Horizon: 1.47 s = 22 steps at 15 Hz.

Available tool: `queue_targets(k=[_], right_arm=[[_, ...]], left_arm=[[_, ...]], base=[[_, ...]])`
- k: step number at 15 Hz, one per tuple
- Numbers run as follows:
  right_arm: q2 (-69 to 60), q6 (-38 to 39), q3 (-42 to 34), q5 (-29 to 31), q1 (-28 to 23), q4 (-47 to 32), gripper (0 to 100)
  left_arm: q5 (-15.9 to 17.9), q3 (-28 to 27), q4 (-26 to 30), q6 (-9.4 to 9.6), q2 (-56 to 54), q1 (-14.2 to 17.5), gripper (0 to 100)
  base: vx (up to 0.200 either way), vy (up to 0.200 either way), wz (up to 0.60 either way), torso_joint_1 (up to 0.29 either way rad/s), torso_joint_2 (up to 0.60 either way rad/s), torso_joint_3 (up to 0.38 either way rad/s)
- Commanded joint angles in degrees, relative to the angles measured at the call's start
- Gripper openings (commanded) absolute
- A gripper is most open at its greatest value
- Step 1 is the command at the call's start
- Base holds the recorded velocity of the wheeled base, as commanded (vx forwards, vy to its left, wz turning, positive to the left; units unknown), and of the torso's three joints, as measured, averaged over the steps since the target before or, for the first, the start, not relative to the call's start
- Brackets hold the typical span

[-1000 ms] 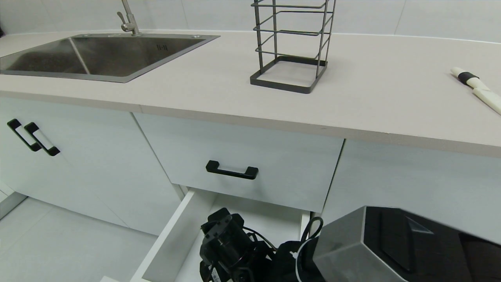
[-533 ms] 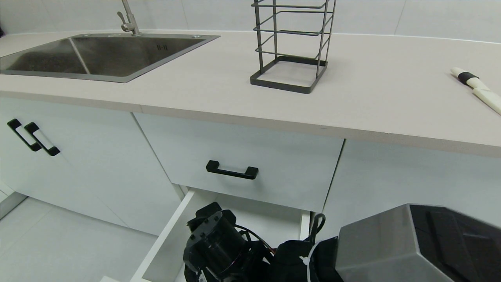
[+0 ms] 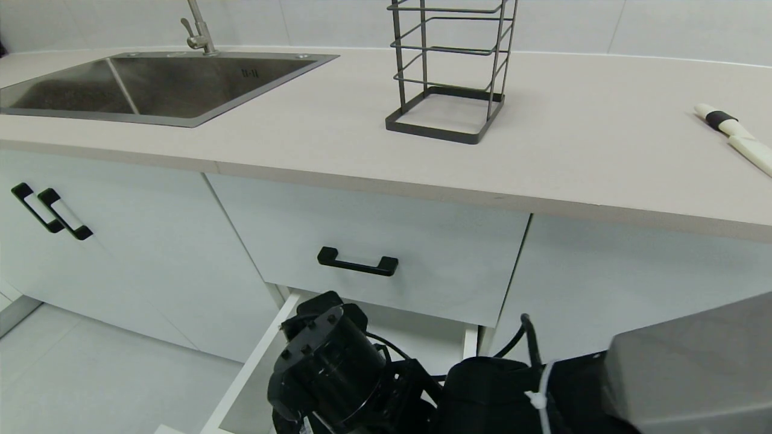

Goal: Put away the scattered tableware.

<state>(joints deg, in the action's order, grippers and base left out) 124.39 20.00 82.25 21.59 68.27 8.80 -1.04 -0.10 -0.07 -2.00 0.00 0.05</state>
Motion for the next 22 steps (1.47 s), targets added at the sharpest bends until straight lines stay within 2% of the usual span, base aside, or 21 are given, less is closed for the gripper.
queue_targets(k=[1, 3, 7, 9, 10, 12, 14, 15, 17, 19, 22], right_arm=[[-7.8, 6.1, 0.9, 1.5, 0.8, -4.3, 100], [-11.6, 10.0, -1.0, 3.5, 1.8, -7.1, 100], [-21.6, 7.8, -16.2, 3.8, 3.4, -3.6, 100], [-27.9, 3.5, -26.9, 3.7, 3.4, 3.4, 100], [-32.3, -0.6, -36.2, 2.9, 3.3, 11.1, 100], [-38.2, -10.8, -51.2, -4.7, 1.6, 24.9, 100], [-42.7, -23.1, -61.7, -13.9, -7.4, 32.1, 100], [-45.3, -24.1, -63.4, -15.8, -9.9, 32.4, 100], [-51.2, -24.2, -67.7, -16.3, -11.8, 32.1, 100], [-60.8, -24.2, -74.5, -16.8, -13.3, 28.4, 100], [-75.0, -24.7, -76.3, -19.1, -17.2, 22.4, 100]], left_arm=[[0.0, 0.0, 0.0, -0.02, 0.0, 0.0, 100], [0.0, 0.0, 0.0, -0.02, 0.0, 0.0, 100], [0.0, 0.0, 0.0, -0.02, 0.0, 0.0, 100], [0.0, 0.0, 0.0, -0.02, 0.0, 0.0, 100], [0.0, 0.0, 0.0, -0.02, 0.0, 0.0, 100], [0.0, 0.0, 0.0, -0.02, 0.0, 0.0, 100], [0.0, 0.0, 0.0, -0.02, 0.0, 0.0, 100], [0.0, 0.0, 0.0, -0.02, 0.0, 0.0, 100], [0.0, 0.0, 0.0, -0.02, 0.0, 0.0, 100], [0.0, 0.0, 0.0, -0.02, 0.0, 0.0, 100], [0.0, 0.0, 0.0, -0.02, 0.0, 0.0, 100]], base=[[0.0, 0.0, 0.0, 0.0, 0.0, 0.0], [0.0, 0.0, 0.0, 0.0, 0.0, 0.0], [0.0, 0.0, 0.0, 0.0, 0.0, 0.0], [0.0, 0.0, 0.0, 0.0, 0.0, 0.0], [0.0, 0.0, 0.0, 0.0, 0.0, 0.0], [0.0, 0.0, 0.0, 0.0, 0.0, 0.0], [0.0, 0.0, 0.0, 0.0, 0.0, 0.0], [0.0, 0.0, 0.0, 0.0, 0.0, 0.0], [0.0, 0.0, 0.0, 0.0, 0.0, 0.0], [0.0, 0.0, 0.0, 0.0, 0.0, 0.0], [0.0, 0.0, 0.0, 0.0, 0.0, 0.0]])
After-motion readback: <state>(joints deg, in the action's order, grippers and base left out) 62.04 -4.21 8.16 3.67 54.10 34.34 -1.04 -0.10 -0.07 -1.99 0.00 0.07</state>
